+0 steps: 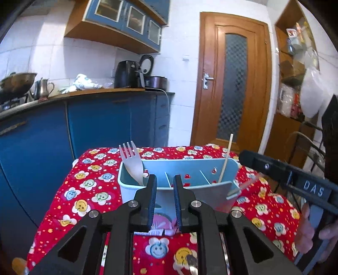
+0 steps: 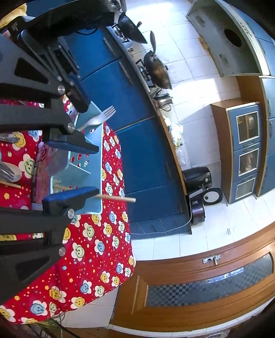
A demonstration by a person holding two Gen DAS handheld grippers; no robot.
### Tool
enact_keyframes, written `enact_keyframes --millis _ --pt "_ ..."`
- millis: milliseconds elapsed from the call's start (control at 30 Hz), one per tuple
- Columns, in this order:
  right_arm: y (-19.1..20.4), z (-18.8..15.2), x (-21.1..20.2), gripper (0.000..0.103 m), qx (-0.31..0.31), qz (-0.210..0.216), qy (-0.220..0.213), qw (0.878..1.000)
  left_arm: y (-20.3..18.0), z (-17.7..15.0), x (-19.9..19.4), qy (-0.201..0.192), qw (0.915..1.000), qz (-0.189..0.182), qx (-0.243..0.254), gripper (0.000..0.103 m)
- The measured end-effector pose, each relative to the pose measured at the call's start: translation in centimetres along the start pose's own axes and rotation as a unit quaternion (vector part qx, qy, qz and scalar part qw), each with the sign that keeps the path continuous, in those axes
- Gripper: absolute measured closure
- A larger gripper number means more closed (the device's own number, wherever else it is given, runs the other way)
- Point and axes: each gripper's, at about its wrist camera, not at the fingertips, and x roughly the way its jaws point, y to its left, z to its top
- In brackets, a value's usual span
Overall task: Organize utensils
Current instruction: 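Open both tools to drop the fork and chopstick into the holder, then move both tools back down toward the loose utensils on the cloth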
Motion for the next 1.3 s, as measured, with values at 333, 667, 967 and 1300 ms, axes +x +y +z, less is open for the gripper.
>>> enact_keyframes --millis 333,667,967,1300 --pt "0.7 -0.1 -3.5 0.065 0.01 0.005 -0.006 1.0 -0.4 0.2 -3.7 0.018 0.9998 0.0 0.0 0.087" --pt "2.4 -1.5 -6.5 0.064 -0.002 -0.012 0.01 1.0 0.0 -0.9 -6.6 0.046 0.9989 0.007 0.005 0.087" --pt "3.2 -3.5 -8.3 0.064 0.001 -0.028 0.036 0.999 0.2 -2.9 -8.4 0.091 0.9958 0.004 0.007 0.087" --pt "2.1 -6.5 -9.0 0.064 0.035 -0.047 0.085 0.995 -0.1 -5.0 -9.0 0.14 0.9901 0.006 0.016 0.087"
